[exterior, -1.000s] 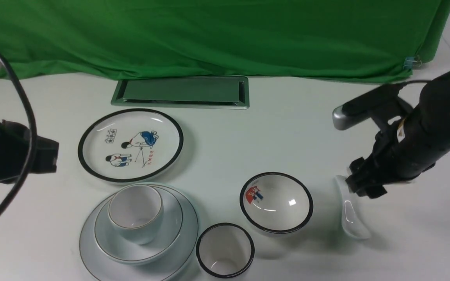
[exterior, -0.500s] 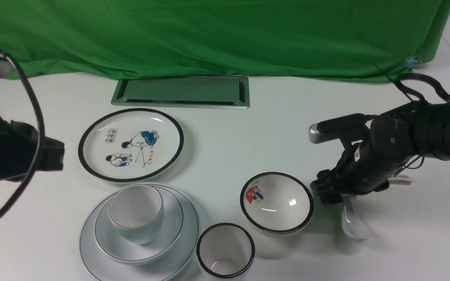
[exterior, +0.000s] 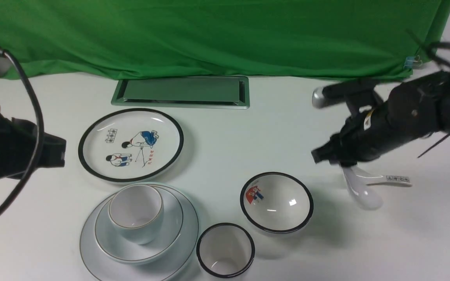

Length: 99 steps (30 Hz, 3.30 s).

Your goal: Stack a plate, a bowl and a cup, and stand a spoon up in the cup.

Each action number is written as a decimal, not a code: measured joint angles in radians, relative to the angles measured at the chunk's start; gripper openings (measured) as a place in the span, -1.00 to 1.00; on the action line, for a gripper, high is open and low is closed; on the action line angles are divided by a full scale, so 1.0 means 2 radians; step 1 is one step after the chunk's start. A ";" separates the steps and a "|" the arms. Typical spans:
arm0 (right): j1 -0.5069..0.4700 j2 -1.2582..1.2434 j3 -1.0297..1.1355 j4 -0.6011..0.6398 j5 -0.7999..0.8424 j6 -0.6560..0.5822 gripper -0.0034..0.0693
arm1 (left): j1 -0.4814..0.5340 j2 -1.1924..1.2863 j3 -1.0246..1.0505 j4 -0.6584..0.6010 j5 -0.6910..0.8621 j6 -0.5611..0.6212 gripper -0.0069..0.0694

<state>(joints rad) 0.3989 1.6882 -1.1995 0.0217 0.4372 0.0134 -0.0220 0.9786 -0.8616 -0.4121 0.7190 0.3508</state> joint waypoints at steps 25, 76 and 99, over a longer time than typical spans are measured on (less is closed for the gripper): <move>0.308 0.099 -0.004 0.000 -0.508 -0.039 -0.44 | 0.000 -0.261 0.000 0.241 0.159 -0.151 -0.89; 0.254 -0.507 0.305 0.000 -0.266 -0.088 -0.66 | 0.000 -0.491 0.166 0.218 0.133 -0.180 -0.89; -0.002 -0.758 0.520 -0.006 -0.210 -0.063 -0.88 | 0.000 -0.491 0.166 0.218 0.131 -0.180 -0.89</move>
<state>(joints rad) 0.3954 0.1714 -0.1602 0.0088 0.0177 -0.1124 -0.0220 -0.0038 -0.5289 0.0245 0.9819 -0.0090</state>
